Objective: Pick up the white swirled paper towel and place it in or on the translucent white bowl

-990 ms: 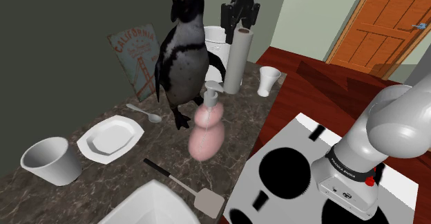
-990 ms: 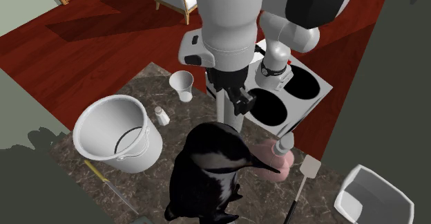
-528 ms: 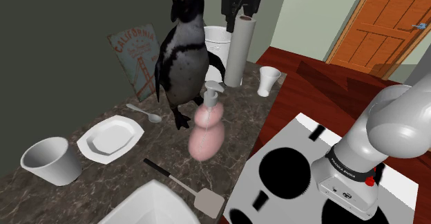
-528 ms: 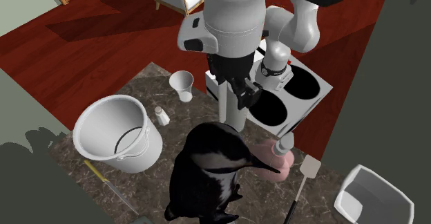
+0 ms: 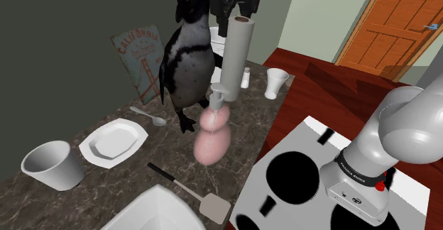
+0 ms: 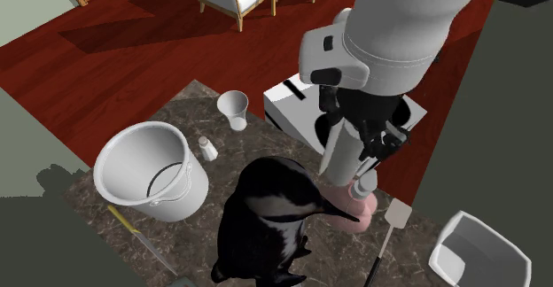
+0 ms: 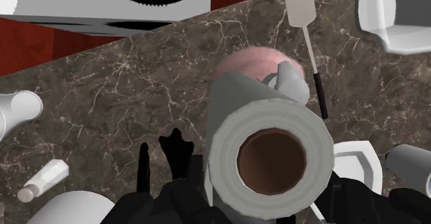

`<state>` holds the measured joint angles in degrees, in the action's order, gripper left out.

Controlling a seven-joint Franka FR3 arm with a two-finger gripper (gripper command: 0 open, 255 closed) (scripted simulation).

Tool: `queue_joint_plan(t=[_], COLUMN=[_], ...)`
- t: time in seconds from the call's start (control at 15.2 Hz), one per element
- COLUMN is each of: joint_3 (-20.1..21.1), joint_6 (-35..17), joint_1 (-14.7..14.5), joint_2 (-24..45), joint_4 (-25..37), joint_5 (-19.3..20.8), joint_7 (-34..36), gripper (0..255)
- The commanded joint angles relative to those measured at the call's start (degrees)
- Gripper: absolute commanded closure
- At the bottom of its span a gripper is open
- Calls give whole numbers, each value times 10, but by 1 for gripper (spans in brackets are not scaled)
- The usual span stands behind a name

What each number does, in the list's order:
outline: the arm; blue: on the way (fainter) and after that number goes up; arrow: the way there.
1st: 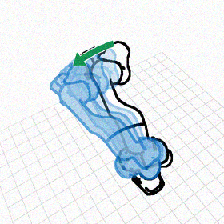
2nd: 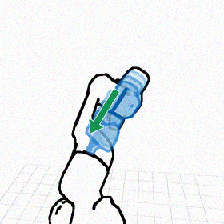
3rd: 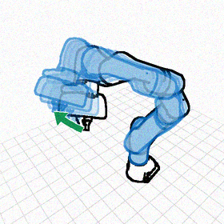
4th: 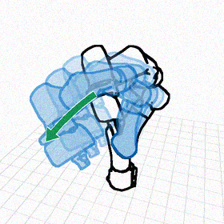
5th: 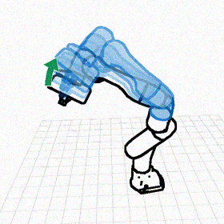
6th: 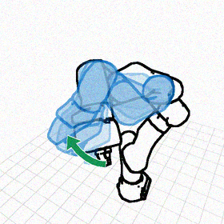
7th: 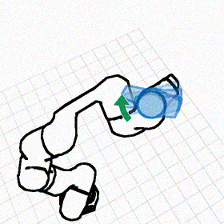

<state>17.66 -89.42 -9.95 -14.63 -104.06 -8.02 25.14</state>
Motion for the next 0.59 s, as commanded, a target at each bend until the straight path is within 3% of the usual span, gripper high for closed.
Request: queue_joint_plan(t=[0.0, 0.53], joint_3=[20, 99], joint_6=[4, 22], joint_1=[-11, -52], joint_2=[2, 58], joint_4=[9, 93], joint_5=[-4, 2], joint_7=[32, 158], gripper=[255, 255])
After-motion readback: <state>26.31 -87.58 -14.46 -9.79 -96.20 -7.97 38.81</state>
